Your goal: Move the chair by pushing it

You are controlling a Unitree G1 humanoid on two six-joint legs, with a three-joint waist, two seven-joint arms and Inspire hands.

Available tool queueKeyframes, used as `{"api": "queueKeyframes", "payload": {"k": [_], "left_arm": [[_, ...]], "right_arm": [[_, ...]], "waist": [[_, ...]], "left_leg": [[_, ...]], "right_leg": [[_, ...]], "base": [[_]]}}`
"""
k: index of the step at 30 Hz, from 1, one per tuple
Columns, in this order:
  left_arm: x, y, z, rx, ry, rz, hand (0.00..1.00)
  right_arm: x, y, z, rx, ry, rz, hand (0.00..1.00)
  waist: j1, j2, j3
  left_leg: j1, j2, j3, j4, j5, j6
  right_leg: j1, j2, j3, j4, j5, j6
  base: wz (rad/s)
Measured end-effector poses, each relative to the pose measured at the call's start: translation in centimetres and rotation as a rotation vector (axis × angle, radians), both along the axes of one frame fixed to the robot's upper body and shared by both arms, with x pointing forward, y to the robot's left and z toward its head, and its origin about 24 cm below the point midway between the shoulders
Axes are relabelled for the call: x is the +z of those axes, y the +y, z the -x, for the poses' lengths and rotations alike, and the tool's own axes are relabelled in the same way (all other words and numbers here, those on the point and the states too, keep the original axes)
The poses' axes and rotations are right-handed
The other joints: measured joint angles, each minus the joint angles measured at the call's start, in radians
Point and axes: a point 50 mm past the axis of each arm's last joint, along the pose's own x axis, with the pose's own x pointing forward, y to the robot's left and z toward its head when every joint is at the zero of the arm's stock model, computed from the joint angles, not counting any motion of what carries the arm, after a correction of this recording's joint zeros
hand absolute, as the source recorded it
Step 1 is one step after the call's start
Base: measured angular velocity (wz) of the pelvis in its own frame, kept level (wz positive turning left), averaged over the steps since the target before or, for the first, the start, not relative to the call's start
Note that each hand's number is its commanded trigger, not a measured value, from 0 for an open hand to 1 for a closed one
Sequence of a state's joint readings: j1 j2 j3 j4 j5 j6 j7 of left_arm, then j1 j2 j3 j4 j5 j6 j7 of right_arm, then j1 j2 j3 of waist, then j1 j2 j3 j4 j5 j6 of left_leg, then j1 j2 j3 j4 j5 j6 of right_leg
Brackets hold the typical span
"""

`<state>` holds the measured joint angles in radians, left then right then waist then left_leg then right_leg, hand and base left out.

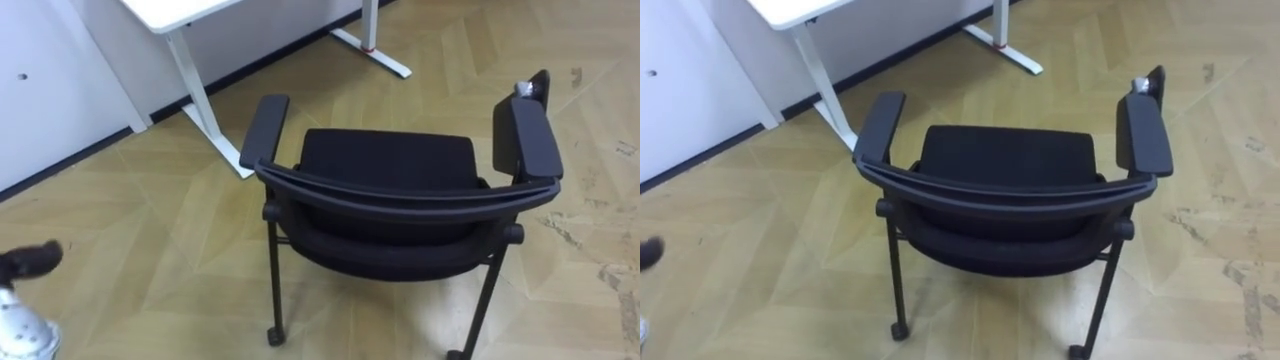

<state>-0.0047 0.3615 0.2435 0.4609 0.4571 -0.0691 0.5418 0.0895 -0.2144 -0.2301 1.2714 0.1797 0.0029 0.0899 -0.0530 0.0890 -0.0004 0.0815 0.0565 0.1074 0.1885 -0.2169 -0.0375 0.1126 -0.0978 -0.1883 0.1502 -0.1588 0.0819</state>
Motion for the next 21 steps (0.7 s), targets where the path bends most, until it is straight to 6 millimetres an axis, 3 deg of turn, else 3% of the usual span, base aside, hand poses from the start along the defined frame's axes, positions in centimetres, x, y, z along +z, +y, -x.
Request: {"api": "queueKeyframes", "payload": {"k": [6, 14, 18, 21], "left_arm": [[1.6, -2.5, -2.0, -0.230, 0.102, -0.161, 0.00], [3.9, -3.6, -2.9, -0.334, 0.099, -0.255, 0.00], [5.1, -4.6, -3.4, -0.439, 0.133, -0.354, 0.00], [5.4, -5.7, -3.7, -0.524, 0.178, -0.429, 0.00]], "right_arm": [[0.2, -0.5, 0.3, 0.000, 0.004, -0.009, 0.00], [0.3, -0.9, 0.5, 0.015, 0.008, -0.008, 0.00], [0.4, -1.1, 0.2, 0.024, -0.001, -0.011, 0.00], [0.7, -1.9, -0.3, 0.036, -0.007, 0.011, 0.00]], "waist": [[-0.030, 0.010, 0.0013], [-0.034, 0.011, 0.0028], [-0.042, 0.020, 0.0098], [-0.056, 0.039, 0.0154]], "left_leg": [[0.000, 0.000, 0.003, 0.001, 0.000, 0.000], [0.000, 0.000, 0.014, 0.001, 0.000, 0.000], [0.000, -0.001, 0.014, 0.000, 0.000, 0.000], [0.000, -0.001, 0.014, -0.001, 0.000, 0.001]], "right_leg": [[-0.002, 0.001, 0.012, -0.001, 0.000, 0.000], [-0.010, 0.002, 0.039, -0.001, 0.000, 0.000], [-0.010, 0.002, 0.040, -0.001, 0.000, 0.000], [-0.011, 0.002, 0.041, -0.001, 0.000, 0.000]], "base": [[-0.04], [-0.05], [0.00], [0.00]]}}
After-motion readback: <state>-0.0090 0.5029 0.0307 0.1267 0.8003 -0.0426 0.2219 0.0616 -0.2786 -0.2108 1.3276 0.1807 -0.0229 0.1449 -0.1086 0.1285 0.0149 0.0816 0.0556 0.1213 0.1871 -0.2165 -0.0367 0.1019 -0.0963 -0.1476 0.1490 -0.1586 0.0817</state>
